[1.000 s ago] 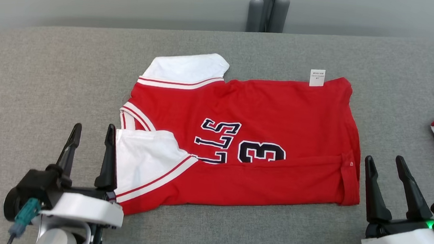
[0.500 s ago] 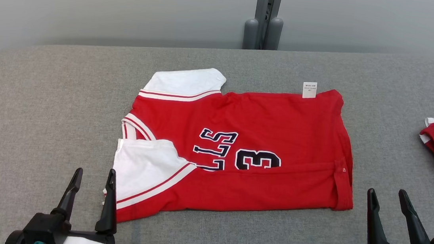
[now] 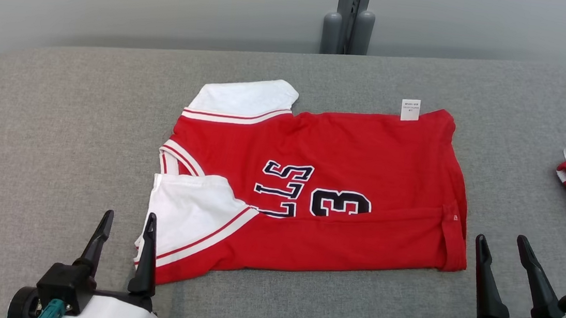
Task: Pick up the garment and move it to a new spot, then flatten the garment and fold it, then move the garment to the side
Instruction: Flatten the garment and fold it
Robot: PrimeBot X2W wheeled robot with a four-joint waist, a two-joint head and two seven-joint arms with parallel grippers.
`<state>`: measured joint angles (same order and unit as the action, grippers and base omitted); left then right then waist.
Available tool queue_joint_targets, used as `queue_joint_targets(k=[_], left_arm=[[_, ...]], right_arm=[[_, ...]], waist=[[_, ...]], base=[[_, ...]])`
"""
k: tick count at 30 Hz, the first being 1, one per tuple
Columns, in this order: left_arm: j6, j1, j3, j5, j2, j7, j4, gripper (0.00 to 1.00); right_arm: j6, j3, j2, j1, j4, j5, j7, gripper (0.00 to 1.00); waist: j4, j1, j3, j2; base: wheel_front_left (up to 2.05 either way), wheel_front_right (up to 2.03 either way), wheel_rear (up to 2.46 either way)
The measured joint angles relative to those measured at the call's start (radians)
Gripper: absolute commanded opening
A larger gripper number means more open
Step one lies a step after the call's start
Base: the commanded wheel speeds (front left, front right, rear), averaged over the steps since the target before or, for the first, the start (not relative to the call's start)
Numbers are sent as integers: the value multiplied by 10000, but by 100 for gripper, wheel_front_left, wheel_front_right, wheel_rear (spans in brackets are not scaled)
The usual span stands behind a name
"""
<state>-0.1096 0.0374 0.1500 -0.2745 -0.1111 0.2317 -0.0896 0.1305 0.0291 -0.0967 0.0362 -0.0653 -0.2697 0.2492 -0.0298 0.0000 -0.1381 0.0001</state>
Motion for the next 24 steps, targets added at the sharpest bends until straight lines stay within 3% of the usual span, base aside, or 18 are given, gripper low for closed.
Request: queue_joint_targets(k=[6,13,20,21,22,23,24], left_arm=[[205,-178,186,-253,77,-274,-941,100],[399,-417,291,-861,301,-476,-2318,100],[629,-850,336,-1490,405,-869,-2909,100],[650,-893,355,-1534,416,-909,-2922,73],[696,-928,368,-1624,430,-920,-2936,73],[721,-970,387,-1668,439,-972,-2966,0],[748,-1021,387,-1730,437,-997,-2982,0]], right_arm=[[2,38,-136,-402,-815,50,-94,100],[2,232,-176,-949,-2612,-155,-27,100],[2,564,-82,-1593,-3812,-591,-15,100],[2,614,-75,-1698,-3990,-675,-10,100],[2,663,-75,-1781,-4140,-731,-10,100],[0,732,-73,-1869,-4299,-809,-13,100],[2,784,-58,-1971,-4454,-988,-71,100]], waist=[[79,0,-427,0],[170,0,-897,0],[181,0,-1081,0],[173,0,-1092,0],[168,0,-1097,0],[169,0,-1100,0],[167,0,-1105,0]], base=[[0,0,0],[0,0,0],[0,0,0],[0,0,0],[0,0,0],[0,0,0],[0,0,0]])
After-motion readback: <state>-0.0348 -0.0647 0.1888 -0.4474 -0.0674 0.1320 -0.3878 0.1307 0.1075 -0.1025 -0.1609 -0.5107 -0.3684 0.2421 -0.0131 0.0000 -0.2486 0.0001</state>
